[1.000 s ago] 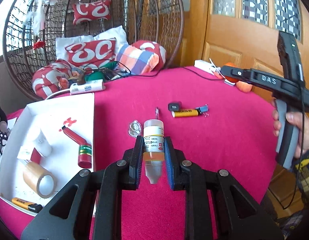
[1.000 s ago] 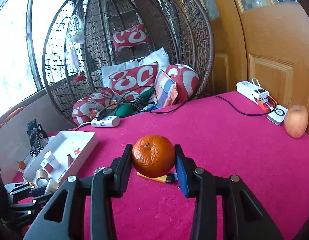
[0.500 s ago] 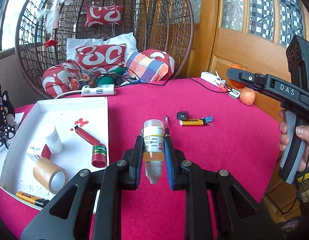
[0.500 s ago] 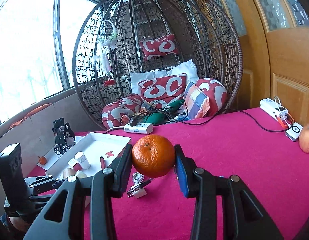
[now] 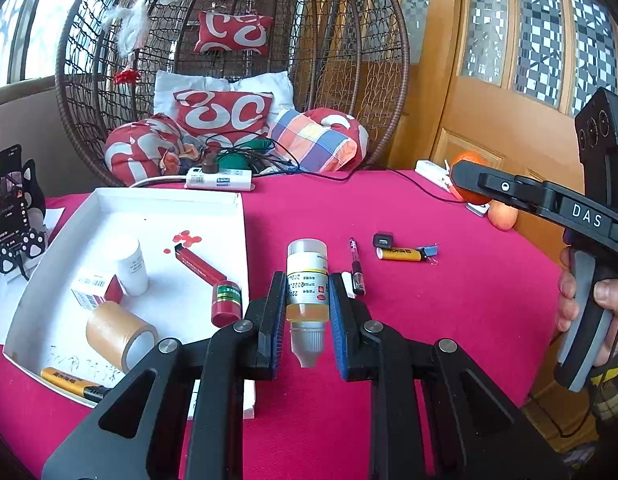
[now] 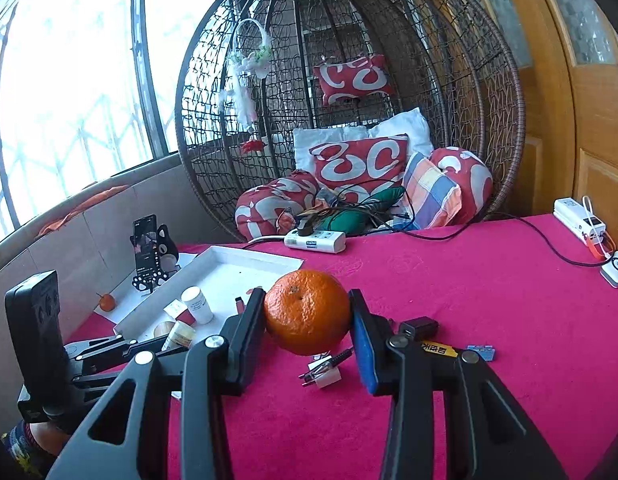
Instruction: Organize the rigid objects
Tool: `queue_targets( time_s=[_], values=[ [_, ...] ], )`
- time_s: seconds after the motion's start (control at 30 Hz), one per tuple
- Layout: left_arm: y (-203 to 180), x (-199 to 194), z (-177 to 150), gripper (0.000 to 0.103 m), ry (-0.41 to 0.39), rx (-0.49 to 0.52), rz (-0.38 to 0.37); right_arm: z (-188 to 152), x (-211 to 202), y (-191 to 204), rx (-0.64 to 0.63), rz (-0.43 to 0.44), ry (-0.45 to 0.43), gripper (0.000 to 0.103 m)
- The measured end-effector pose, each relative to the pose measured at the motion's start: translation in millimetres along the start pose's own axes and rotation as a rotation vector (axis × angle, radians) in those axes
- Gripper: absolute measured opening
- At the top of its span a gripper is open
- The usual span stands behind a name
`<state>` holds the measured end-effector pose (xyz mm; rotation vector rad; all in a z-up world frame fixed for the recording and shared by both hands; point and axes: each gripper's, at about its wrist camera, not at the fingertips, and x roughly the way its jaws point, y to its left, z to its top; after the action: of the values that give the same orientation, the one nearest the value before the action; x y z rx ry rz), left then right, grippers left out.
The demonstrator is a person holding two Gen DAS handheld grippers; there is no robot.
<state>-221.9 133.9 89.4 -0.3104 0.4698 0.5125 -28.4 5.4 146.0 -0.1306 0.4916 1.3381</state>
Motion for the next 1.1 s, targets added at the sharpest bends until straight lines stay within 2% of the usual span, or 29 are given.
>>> queue_targets(
  time_s=[0.53,1.1],
  values=[
    [31,-12,0,0.019,-0.023,-0.078,0.037,5,27,39,-0.074,0.084,0.06,0.04],
    [83,-24,10,0.02,-0.058,-0.144,0.143,1,61,75,-0.108,0.165,0.135,0.04]
  ],
)
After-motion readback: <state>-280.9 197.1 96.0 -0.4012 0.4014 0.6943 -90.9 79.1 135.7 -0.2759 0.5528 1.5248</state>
